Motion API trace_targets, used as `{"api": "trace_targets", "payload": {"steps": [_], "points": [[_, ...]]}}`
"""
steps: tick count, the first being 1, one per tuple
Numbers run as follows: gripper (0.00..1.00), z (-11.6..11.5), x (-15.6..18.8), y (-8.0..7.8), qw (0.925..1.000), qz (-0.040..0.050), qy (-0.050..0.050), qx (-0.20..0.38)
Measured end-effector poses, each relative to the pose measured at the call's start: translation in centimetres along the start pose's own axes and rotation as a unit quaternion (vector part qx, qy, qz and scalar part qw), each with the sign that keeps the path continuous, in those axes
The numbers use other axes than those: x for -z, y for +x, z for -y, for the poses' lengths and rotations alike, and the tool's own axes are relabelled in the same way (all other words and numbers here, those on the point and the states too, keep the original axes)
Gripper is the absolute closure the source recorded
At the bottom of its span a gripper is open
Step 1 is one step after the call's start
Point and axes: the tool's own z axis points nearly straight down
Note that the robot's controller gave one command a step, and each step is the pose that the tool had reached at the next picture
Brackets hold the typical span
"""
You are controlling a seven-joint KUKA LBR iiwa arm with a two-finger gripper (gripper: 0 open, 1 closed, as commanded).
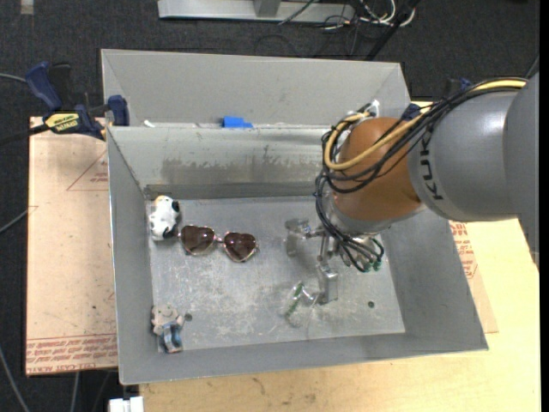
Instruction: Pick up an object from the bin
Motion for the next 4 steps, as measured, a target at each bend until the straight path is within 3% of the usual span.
{"api": "trace_targets", "payload": {"steps": [1, 2, 3, 4], "points": [[0.00, -1.6, -0.3, -1.2, 0.9961, 0.0017, 0.000, -0.088], [0.00, -3.7, -0.3, -1.3, 0.9979, 0.0007, 0.000, -0.064], [0.00, -4.2, -0.4, -1.5, 0.9972, 0.0005, 0.000, -0.075], [0.00, -4.4, -0.8, -4.7, 0.9945, 0.0011, 0.000, -0.105]]}}
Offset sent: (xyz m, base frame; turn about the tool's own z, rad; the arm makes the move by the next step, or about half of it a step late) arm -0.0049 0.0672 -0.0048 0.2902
